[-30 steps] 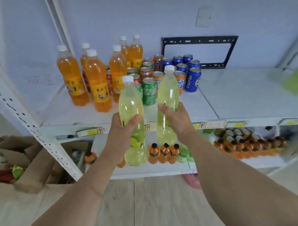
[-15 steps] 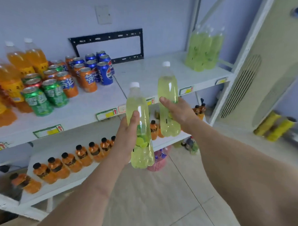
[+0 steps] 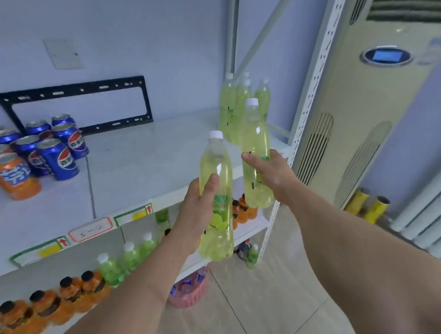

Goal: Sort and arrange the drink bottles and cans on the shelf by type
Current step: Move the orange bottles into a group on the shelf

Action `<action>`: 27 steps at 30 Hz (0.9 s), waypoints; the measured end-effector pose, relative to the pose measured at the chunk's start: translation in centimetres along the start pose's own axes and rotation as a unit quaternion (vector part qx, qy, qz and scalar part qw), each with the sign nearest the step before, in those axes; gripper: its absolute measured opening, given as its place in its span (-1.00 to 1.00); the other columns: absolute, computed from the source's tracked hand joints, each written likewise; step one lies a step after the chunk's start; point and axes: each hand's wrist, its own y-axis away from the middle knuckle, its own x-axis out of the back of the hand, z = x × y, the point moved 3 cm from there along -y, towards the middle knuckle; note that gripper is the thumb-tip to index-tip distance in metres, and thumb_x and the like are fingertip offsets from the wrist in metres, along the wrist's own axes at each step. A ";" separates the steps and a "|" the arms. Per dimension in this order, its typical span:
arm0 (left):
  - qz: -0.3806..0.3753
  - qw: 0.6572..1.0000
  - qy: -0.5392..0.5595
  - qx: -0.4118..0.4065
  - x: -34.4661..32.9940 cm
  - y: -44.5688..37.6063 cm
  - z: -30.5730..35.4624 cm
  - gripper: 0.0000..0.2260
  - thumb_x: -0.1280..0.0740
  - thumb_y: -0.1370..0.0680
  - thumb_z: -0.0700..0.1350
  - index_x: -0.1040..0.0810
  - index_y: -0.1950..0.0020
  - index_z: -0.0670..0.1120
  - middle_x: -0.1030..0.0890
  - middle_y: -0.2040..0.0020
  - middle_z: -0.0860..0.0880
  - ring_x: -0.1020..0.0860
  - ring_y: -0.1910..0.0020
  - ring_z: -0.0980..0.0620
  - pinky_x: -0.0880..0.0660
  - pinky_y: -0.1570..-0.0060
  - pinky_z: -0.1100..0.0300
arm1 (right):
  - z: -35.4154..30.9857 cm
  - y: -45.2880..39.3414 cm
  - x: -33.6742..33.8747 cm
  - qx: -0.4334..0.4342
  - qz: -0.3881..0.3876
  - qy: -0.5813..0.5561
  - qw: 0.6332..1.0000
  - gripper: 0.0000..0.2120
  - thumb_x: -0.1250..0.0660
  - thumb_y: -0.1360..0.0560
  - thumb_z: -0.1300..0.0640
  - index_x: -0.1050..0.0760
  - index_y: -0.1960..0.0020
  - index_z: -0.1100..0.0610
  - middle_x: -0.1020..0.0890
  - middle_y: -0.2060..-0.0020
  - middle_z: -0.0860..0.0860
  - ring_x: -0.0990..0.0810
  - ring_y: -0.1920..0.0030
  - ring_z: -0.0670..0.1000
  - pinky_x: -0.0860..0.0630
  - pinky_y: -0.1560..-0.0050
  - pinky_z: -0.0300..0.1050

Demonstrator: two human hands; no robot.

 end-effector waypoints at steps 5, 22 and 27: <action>0.015 1.000 0.003 -0.008 -4.3 -6.9 1.5 -0.38 -0.13 -0.45 0.44 -0.37 -0.39 0.13 -0.55 -0.18 0.15 -0.53 -0.17 0.09 -0.51 -0.16 0.00 | -0.3 -7.3 3.5 0.009 -0.003 0.000 1.000 -0.14 -0.53 -0.14 -0.40 -0.43 -0.26 0.07 -0.62 -0.06 0.02 -0.60 -0.08 0.09 -0.56 -0.12 0.12; 0.202 0.979 0.023 -0.033 -17.6 -18.6 2.5 -0.49 -0.41 -0.40 0.26 -0.49 -0.25 0.06 -0.64 -0.08 0.06 -0.62 -0.06 0.06 -0.59 0.14 0.15 | 1.9 -28.5 11.3 0.041 -0.167 -0.086 0.981 -0.51 -0.60 -0.33 -0.01 -0.43 -0.14 -0.03 -0.66 0.01 -0.04 -0.64 -0.01 0.04 -0.57 0.06 -0.01; 0.264 0.963 0.057 -0.014 -18.9 -20.4 2.6 -0.45 -0.55 -0.30 0.18 -0.52 -0.21 0.03 -0.68 -0.04 0.00 -0.66 -0.04 -0.05 -0.62 -0.04 -0.12 | 3.1 -31.4 10.3 0.039 -0.209 -0.097 0.972 -0.46 -0.59 -0.34 0.03 -0.45 -0.24 -0.02 -0.66 0.00 -0.10 -0.63 -0.03 -0.03 -0.55 0.01 -0.07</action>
